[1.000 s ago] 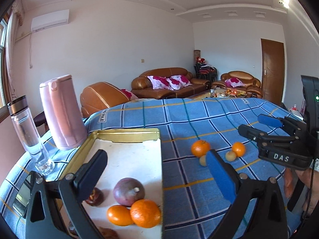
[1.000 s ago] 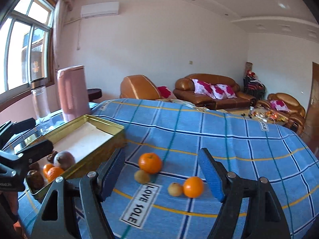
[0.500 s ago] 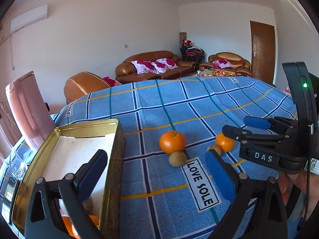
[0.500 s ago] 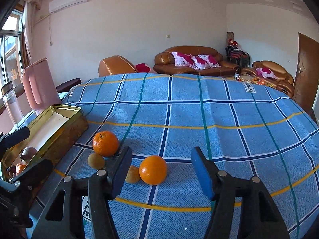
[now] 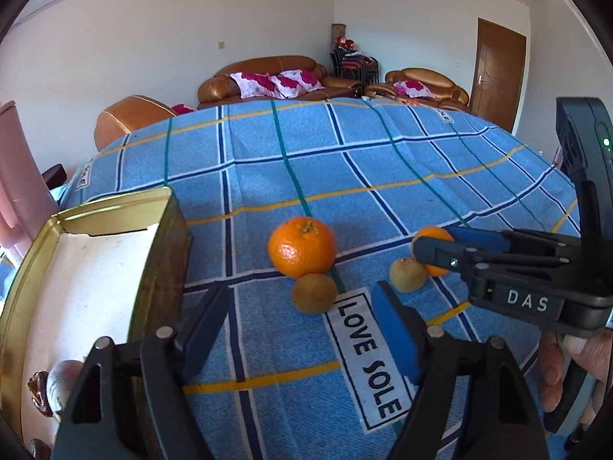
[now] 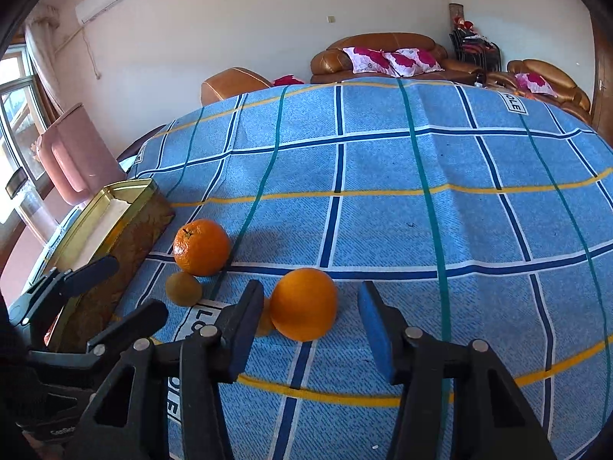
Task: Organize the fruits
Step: 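Grasp a small yellow fruit with the left tool while the right tool grasps an orange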
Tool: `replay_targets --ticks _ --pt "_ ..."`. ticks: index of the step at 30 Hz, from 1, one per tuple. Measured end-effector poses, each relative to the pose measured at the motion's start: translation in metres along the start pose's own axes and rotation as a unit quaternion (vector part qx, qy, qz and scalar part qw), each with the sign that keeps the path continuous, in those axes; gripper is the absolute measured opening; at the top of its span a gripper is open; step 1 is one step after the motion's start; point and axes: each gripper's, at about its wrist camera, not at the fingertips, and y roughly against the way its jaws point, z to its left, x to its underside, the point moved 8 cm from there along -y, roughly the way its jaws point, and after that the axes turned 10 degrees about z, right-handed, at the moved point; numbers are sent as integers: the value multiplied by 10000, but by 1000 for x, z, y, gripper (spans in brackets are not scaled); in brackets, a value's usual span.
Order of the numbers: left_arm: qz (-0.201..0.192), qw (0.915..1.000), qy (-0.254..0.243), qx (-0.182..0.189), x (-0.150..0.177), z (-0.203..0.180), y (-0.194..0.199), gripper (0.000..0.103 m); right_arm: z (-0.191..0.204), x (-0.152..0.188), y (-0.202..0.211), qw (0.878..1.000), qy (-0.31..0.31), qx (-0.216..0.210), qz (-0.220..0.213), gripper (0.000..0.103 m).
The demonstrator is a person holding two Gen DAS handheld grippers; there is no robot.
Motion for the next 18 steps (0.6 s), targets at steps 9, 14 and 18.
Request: replay_targets --ticks 9,14,18 --pt "638 9973 105 352 -3 -2 -35 46 -3 2 -9 9995 -111 -157 262 39" --pt "664 9963 211 501 -3 0 -37 30 -5 2 -7 9994 -197 -199 190 38" --pt "599 9961 234 599 -3 1 -34 30 -6 1 -4 9996 -160 -178 115 38"
